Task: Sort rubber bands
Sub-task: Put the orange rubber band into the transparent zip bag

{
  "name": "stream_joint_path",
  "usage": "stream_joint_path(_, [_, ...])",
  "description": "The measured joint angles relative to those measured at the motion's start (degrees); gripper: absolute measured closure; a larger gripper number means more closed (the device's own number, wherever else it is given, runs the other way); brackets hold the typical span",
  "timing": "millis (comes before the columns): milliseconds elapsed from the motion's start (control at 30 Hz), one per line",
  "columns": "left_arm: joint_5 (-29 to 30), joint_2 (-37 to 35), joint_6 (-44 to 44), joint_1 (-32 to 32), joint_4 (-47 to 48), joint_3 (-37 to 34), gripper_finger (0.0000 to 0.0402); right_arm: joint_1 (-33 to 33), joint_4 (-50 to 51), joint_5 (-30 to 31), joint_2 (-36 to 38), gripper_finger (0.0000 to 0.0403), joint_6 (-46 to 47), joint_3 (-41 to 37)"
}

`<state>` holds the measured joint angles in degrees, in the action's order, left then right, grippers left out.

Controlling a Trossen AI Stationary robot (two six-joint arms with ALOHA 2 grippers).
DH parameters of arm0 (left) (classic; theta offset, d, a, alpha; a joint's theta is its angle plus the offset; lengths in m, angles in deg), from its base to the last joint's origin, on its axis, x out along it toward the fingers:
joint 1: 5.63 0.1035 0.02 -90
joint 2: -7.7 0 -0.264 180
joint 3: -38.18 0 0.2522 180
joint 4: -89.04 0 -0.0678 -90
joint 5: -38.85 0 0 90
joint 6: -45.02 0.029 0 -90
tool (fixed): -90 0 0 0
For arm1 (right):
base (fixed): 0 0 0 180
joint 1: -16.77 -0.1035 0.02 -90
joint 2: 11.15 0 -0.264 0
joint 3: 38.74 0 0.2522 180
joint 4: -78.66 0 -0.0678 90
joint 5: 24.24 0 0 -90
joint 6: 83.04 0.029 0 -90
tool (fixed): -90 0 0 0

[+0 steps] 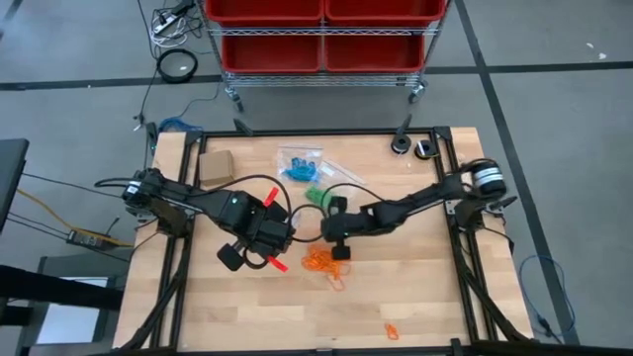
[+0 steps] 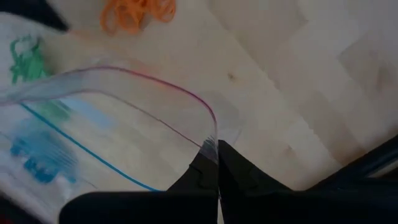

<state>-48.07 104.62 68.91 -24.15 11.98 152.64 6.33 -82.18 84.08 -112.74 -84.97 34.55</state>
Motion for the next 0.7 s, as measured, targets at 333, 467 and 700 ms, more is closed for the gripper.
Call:
stream_joint_path(333, [-3.33, 0.48, 1.45, 0.20, -2.44, -0.02, 0.0401, -5.27, -8.04, 13.54, 13.61, 0.0403, -6.36, 0.11])
stream_joint_path(467, [-4.48, 1.89, 2.19, 0.20, -2.59, -0.07, 0.0401, -5.41, -14.16, 11.83, 14.63, 0.0403, -9.73, 0.20])
stream_joint_path(700, [-4.87, 5.10, 5.78, 0.32, -2.25, -0.11, 0.0401, -4.17, -10.34, 2.76, 10.85, 0.0403, -10.29, 4.57])
